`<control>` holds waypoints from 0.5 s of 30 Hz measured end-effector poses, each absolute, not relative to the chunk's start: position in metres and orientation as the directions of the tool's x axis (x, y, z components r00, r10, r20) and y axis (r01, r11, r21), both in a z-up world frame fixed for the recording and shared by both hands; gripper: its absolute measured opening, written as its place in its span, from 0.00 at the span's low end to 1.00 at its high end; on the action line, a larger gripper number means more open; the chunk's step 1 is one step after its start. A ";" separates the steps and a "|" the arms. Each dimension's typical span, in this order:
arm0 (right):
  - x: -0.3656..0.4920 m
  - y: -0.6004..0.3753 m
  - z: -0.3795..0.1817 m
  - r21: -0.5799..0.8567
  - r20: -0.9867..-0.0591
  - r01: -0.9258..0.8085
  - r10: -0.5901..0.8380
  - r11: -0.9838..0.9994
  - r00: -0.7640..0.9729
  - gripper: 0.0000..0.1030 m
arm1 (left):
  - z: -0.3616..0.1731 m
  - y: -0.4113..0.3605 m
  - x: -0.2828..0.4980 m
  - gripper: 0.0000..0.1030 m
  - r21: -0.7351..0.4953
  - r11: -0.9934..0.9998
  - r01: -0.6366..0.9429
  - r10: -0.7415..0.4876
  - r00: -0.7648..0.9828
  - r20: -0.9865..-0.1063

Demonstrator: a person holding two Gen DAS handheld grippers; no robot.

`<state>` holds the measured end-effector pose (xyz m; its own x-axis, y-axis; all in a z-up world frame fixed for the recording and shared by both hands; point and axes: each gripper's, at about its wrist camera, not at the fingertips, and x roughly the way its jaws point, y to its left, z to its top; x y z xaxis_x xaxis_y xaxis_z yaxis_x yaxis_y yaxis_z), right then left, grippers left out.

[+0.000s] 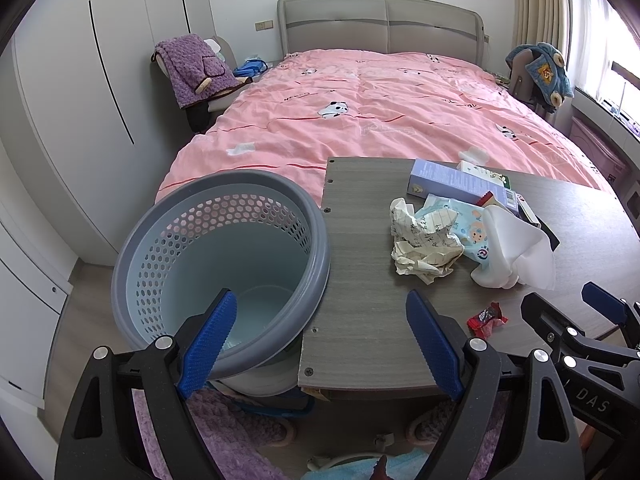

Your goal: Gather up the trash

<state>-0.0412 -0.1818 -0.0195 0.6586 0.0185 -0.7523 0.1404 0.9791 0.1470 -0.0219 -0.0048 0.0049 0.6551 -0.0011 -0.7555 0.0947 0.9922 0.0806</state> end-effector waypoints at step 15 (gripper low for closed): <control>-0.033 -0.212 -0.041 0.172 -0.756 0.171 0.019 0.970 0.655 0.94 | -0.011 -0.009 -0.005 0.80 0.084 0.990 0.114 -0.006 0.629 -0.778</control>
